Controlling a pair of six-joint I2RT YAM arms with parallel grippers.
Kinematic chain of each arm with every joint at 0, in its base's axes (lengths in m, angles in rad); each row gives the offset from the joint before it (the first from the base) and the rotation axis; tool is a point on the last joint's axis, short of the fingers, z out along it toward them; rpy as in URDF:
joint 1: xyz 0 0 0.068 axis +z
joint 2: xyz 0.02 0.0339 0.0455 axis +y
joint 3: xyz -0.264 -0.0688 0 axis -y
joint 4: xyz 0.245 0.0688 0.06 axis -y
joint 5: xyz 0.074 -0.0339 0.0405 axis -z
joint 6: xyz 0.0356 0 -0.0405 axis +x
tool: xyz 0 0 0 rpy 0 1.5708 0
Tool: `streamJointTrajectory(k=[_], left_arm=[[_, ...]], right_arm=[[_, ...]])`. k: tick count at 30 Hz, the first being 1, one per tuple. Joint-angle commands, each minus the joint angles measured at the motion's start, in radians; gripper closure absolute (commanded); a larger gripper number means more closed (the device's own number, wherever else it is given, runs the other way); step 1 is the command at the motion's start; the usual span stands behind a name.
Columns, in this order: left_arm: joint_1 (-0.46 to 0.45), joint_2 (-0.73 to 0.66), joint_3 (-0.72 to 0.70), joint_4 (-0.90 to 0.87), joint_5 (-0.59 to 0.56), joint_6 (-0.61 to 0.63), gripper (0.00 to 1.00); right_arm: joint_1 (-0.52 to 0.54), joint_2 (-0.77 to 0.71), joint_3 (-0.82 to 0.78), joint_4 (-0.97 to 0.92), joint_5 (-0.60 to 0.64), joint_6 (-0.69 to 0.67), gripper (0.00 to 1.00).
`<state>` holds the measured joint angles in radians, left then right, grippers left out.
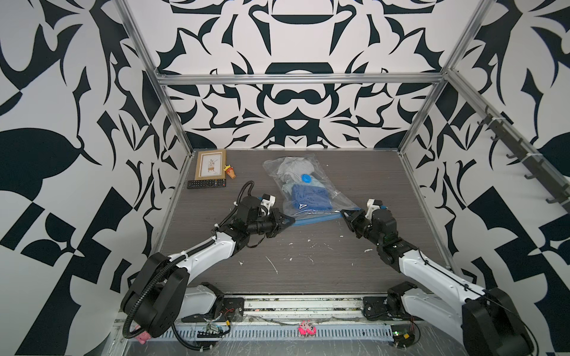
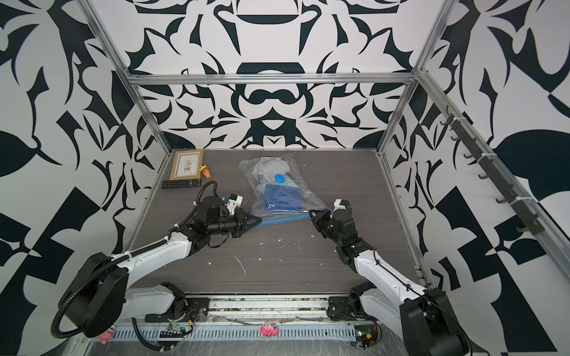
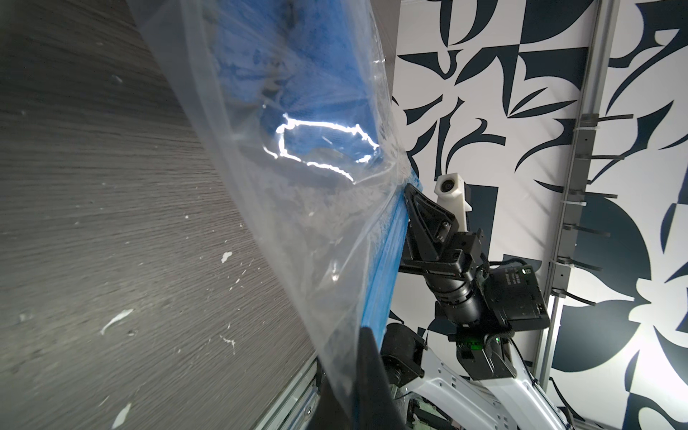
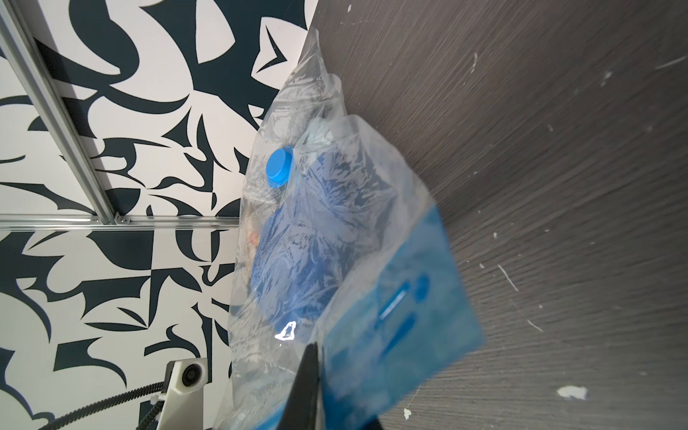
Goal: Place the folded towel into the vacuum bag
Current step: Close the vacuum bag at the center of the board.
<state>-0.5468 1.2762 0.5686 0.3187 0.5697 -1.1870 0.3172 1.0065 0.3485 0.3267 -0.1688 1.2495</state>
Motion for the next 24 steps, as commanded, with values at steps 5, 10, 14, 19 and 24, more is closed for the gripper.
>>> streamJointTrajectory(k=[5,10,14,19,24], left_arm=[[0.090,-0.052,-0.012,-0.144,-0.044,0.027,1.00],[0.093,-0.057,-0.013,-0.149,-0.044,0.031,1.00],[0.097,-0.060,-0.018,-0.151,-0.042,0.034,1.00],[0.103,-0.069,-0.024,-0.156,-0.043,0.035,1.00],[0.106,-0.076,-0.027,-0.161,-0.044,0.038,1.00]], right_arm=[[-0.195,-0.008,-0.038,-0.107,0.458,-0.033,1.00],[-0.217,-0.011,-0.043,-0.110,0.447,-0.040,1.00],[-0.231,-0.012,-0.049,-0.112,0.443,-0.041,1.00],[-0.253,-0.020,-0.054,-0.123,0.439,-0.046,1.00],[-0.275,-0.025,-0.055,-0.129,0.429,-0.051,1.00]])
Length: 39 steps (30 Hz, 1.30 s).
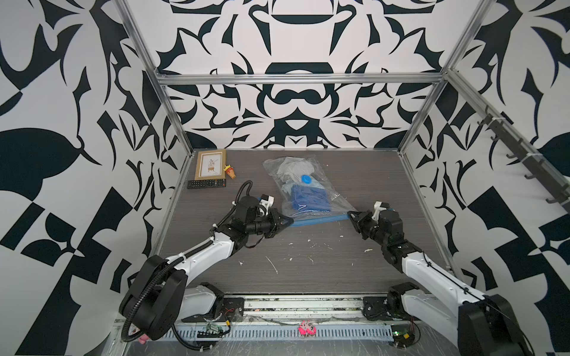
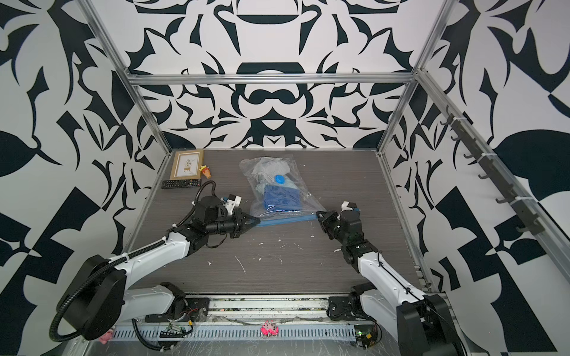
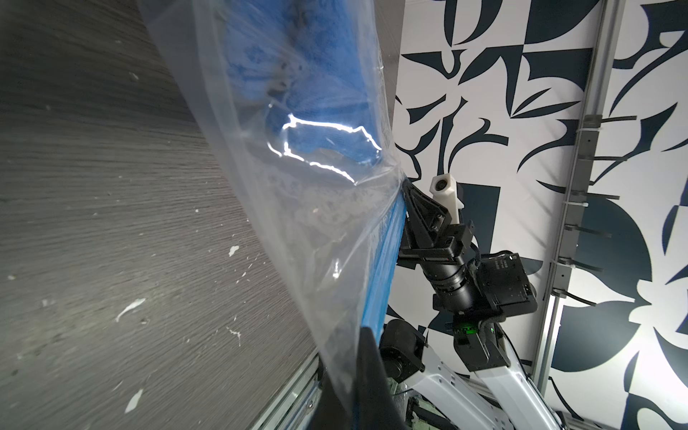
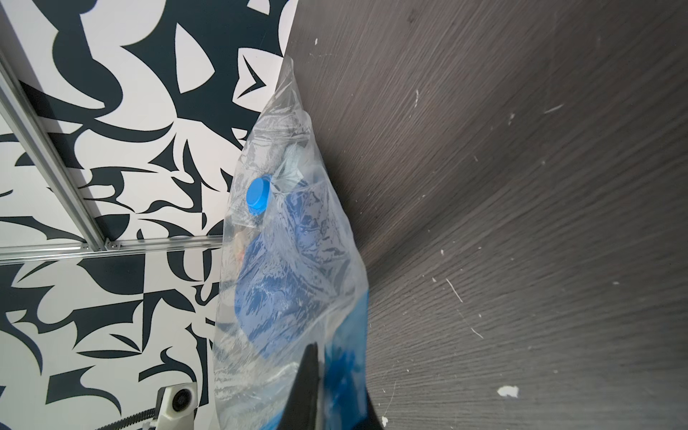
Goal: Place the folded towel into the vacuum bag
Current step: Close the vacuum bag at the center of the board.
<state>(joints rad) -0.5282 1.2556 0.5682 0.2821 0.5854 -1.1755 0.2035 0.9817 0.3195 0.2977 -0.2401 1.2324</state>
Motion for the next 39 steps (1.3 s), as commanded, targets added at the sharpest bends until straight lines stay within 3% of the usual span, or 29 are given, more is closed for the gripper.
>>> streamJointTrajectory(k=[1,15,19,21,23,24,27,29,31,34,39], left_arm=[[0.088,-0.056,-0.026,-0.124,-0.060,0.026,1.00],[0.093,-0.059,-0.030,-0.125,-0.057,0.028,1.00],[0.093,-0.032,-0.027,-0.105,-0.043,0.042,1.00],[0.090,0.008,-0.014,-0.088,-0.026,0.060,1.00],[0.088,0.067,-0.006,-0.071,-0.015,0.073,1.00],[0.088,0.080,-0.010,-0.056,-0.015,0.073,0.97],[0.088,0.106,-0.016,-0.048,-0.033,0.092,0.59],[0.088,0.104,-0.009,-0.101,-0.062,0.120,0.35],[0.088,0.091,-0.001,-0.167,-0.108,0.158,0.21],[0.095,0.062,0.028,-0.300,-0.193,0.238,0.09],[0.152,-0.011,0.064,-0.427,-0.287,0.341,0.05]], right_arm=[[-0.166,-0.001,-0.025,-0.101,0.497,-0.036,1.00],[-0.199,0.021,-0.019,-0.100,0.461,-0.045,1.00],[-0.200,0.045,-0.003,-0.057,0.349,-0.108,1.00],[-0.200,0.063,0.021,-0.056,0.263,-0.153,0.94],[-0.199,0.072,0.028,-0.051,0.162,-0.193,0.80],[-0.200,0.071,0.029,-0.052,0.120,-0.211,0.73],[-0.200,0.041,0.028,-0.100,0.006,-0.272,0.52],[-0.199,0.002,0.038,-0.173,-0.047,-0.318,0.43],[-0.201,-0.037,0.057,-0.252,-0.073,-0.372,0.39],[-0.200,-0.063,0.103,-0.330,-0.103,-0.467,0.37],[-0.199,0.088,0.210,-0.295,-0.268,-0.575,0.35]])
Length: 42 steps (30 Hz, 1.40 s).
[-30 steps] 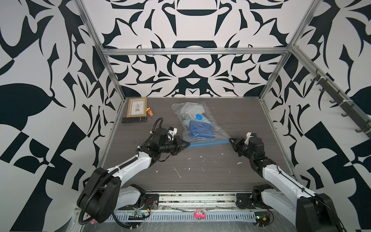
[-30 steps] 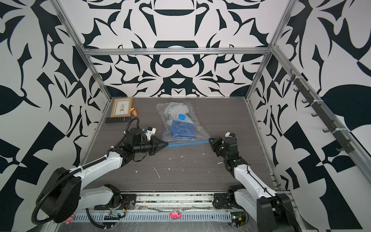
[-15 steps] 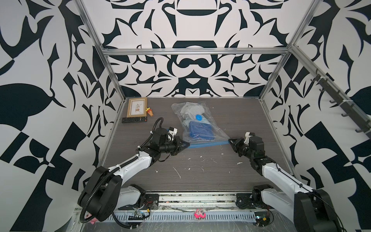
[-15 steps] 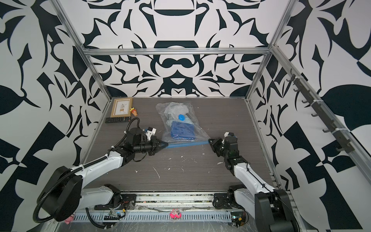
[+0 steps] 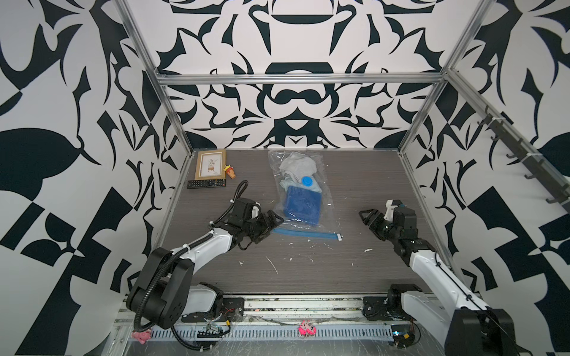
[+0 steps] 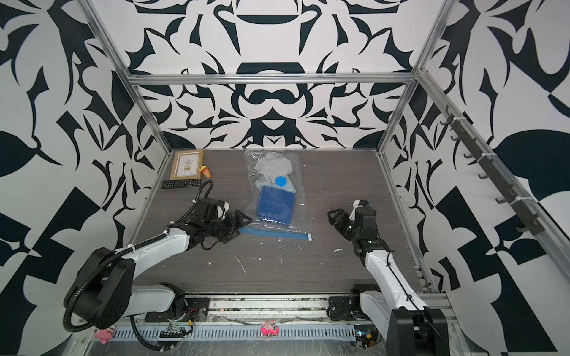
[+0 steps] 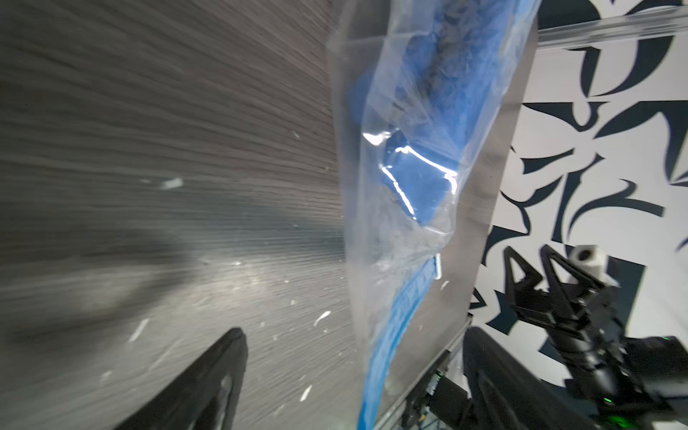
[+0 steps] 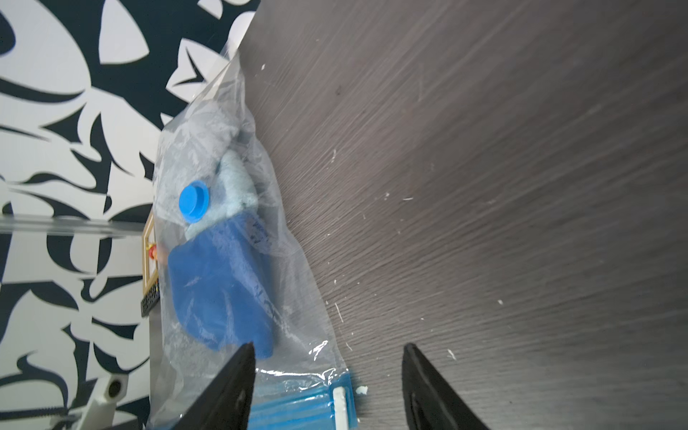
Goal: Place the folded towel into the vacuum bag
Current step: Move the vacuum bag to the center of the board.
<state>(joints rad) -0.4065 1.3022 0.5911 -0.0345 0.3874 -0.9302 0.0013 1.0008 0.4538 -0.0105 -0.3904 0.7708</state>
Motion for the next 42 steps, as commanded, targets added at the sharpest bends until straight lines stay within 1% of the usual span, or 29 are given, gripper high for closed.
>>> streamJointTrajectory(k=[1,3,6,7,11,14,19,20,23,25,30,33,39,42], left_arm=[[0.051,-0.066,0.044,-0.120,-0.101,0.112,0.06],[0.095,-0.069,0.040,-0.094,-0.107,0.138,0.07],[0.161,-0.036,0.036,0.019,-0.068,0.134,0.09],[0.172,0.010,0.044,0.058,-0.052,0.126,0.09],[0.179,0.137,0.118,0.160,0.009,0.141,0.11],[0.180,0.220,0.171,0.186,0.011,0.162,0.12],[0.178,0.348,0.230,0.289,0.045,0.133,0.14],[0.176,0.378,0.248,0.308,0.055,0.129,0.18],[0.165,0.472,0.305,0.352,0.068,0.111,0.22],[0.150,0.522,0.346,0.374,0.071,0.097,0.25],[0.088,0.618,0.451,0.394,0.037,0.101,0.29],[0.050,0.683,0.516,0.392,0.031,0.099,0.35],[-0.023,0.791,0.646,0.384,0.045,0.084,0.56],[-0.051,0.824,0.693,0.381,0.052,0.077,0.60]], right_arm=[[0.002,0.125,0.098,0.032,-0.162,-0.121,0.35],[0.003,0.237,0.140,0.085,-0.241,-0.134,0.35],[0.003,0.373,0.189,0.153,-0.281,-0.146,0.35],[0.002,0.415,0.208,0.172,-0.289,-0.149,0.35],[0.010,0.570,0.288,0.230,-0.319,-0.142,0.35],[0.022,0.628,0.315,0.260,-0.311,-0.124,0.35],[0.029,0.661,0.322,0.275,-0.300,-0.108,0.36],[0.028,0.665,0.321,0.275,-0.295,-0.106,0.37],[0.029,0.671,0.311,0.277,-0.291,-0.095,0.39],[0.028,0.674,0.305,0.287,-0.291,-0.085,0.40],[0.029,0.678,0.299,0.290,-0.288,-0.067,0.43],[0.029,0.670,0.288,0.291,-0.276,-0.062,0.45],[0.029,0.624,0.260,0.260,-0.224,-0.070,0.46],[0.029,0.604,0.253,0.247,-0.203,-0.073,0.47]])
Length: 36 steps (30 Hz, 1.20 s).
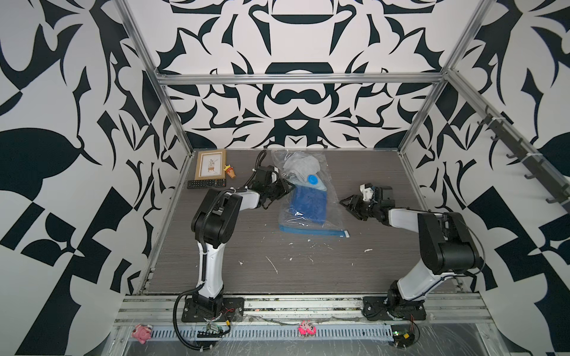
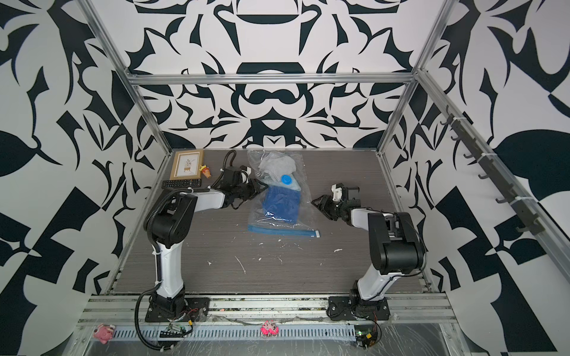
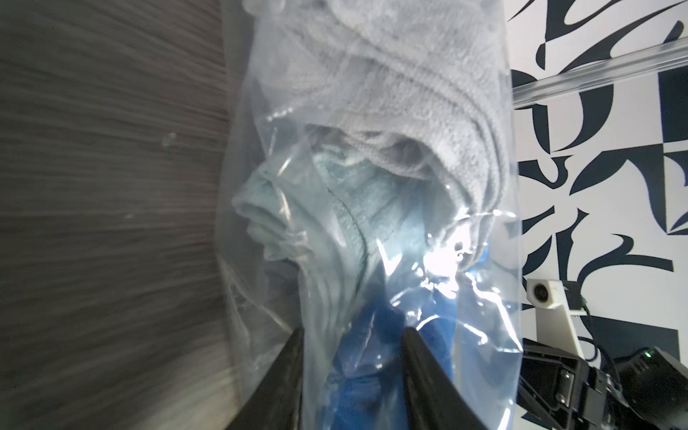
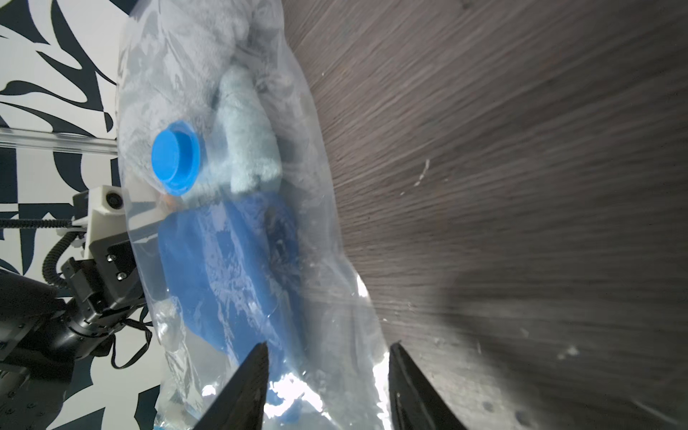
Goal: Place the folded towel into the vacuum bag
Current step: Move the vacuum bag to the center of the board, then reset both arms
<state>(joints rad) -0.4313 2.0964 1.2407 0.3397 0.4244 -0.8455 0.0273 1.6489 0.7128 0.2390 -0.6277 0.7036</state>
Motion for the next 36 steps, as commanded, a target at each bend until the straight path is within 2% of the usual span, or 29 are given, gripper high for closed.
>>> streamJointTrajectory(k=[1,4,7,11,12,15,19,20,22,25,27,29,31,33,35,36], left_arm=[[-0.031,0.035,0.055,0.007,0.019,-0.009,0.60],[-0.032,0.019,0.050,0.011,0.021,-0.008,0.61],[-0.013,-0.060,0.006,-0.023,-0.012,0.040,0.59],[0.024,-0.228,-0.045,-0.170,-0.110,0.151,0.43],[0.031,-0.282,-0.052,-0.225,-0.150,0.192,0.33],[0.038,-0.449,-0.065,-0.384,-0.316,0.315,0.20],[0.039,-0.669,-0.130,-0.461,-0.597,0.459,0.04],[0.039,-0.721,-0.164,-0.454,-0.689,0.491,0.00],[0.045,-0.809,-0.239,-0.406,-0.849,0.554,0.01],[0.088,-0.917,-0.382,-0.277,-0.989,0.658,0.01],[0.156,-0.948,-0.471,-0.226,-1.002,0.665,0.01],[0.221,-0.959,-0.537,-0.223,-1.009,0.600,0.01],[0.275,-0.954,-0.619,-0.170,-0.995,0.578,0.01],[0.296,-0.918,-0.735,0.002,-1.009,0.619,0.01],[0.295,-0.873,-0.821,0.161,-1.036,0.660,0.01],[0.295,-0.861,-0.832,0.173,-1.042,0.631,0.01]], right_arm=[[0.003,-0.052,-0.007,-0.006,0.039,-0.007,0.47],[0.002,-0.087,-0.007,-0.030,0.057,-0.014,0.47],[0.003,-0.150,0.010,-0.090,0.089,-0.040,0.47],[0.003,-0.291,0.054,-0.218,0.220,-0.106,0.42],[0.003,-0.331,0.064,-0.246,0.275,-0.118,0.40],[0.003,-0.449,0.083,-0.298,0.447,-0.156,0.36],[0.003,-0.579,0.060,-0.287,0.677,-0.247,0.29],[0.003,-0.608,0.043,-0.274,0.743,-0.285,0.23],[0.003,-0.656,-0.005,-0.232,0.893,-0.326,0.15],[0.005,-0.733,-0.143,-0.092,1.078,-0.317,0.14],[0.004,-0.759,-0.249,0.072,1.154,-0.320,0.14],[0.004,-0.758,-0.298,0.122,1.251,-0.306,0.14],[0.004,-0.736,-0.288,0.059,1.350,-0.292,0.14],[0.004,-0.682,-0.257,-0.026,1.412,-0.302,0.14],[0.004,-0.639,-0.245,-0.053,1.423,-0.325,0.13],[0.004,-0.630,-0.250,-0.046,1.412,-0.329,0.12]])
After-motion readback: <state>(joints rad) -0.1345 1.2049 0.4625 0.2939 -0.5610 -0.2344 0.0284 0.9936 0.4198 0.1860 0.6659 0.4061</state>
